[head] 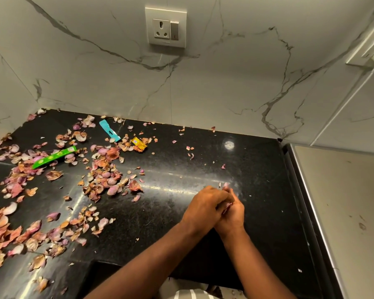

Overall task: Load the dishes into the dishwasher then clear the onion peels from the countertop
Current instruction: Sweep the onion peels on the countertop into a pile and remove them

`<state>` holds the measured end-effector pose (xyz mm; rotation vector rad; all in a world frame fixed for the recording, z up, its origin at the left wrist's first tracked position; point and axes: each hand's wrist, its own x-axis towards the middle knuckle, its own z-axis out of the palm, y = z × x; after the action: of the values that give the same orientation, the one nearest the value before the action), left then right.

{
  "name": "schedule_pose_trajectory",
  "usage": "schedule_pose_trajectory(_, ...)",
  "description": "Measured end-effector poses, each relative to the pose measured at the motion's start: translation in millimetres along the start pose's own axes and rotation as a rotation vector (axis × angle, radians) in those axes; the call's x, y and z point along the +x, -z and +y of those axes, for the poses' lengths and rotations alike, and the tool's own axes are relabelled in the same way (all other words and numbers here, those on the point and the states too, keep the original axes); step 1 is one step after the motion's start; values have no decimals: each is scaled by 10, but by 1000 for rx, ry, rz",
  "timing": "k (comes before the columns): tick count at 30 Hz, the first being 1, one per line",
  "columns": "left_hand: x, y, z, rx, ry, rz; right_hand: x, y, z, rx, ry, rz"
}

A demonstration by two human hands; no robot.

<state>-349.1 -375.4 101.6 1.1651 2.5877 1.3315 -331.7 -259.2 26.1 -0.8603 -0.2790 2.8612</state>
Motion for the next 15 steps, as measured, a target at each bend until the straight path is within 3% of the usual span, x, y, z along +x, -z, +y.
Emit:
schedule_pose_trajectory(3,23,42,-52,-61,-15,33,28,0,41,-30,2,-41)
schedule_pose_trajectory(6,27,128,-46,-89,-77,73,-74,-161,38,-3,-32,20)
schedule_pose_trajectory(10,-71,239,-256,-144,144,193,-99,-254,-118,216,24,104)
schedule_pose_trajectory(13,-265,214,-579,47,395,42,-114,-162,-237,206,64,98)
schedule_pose_trajectory(15,-398,128,-671,182,417,-170,-146,-122,-303,219,72,94)
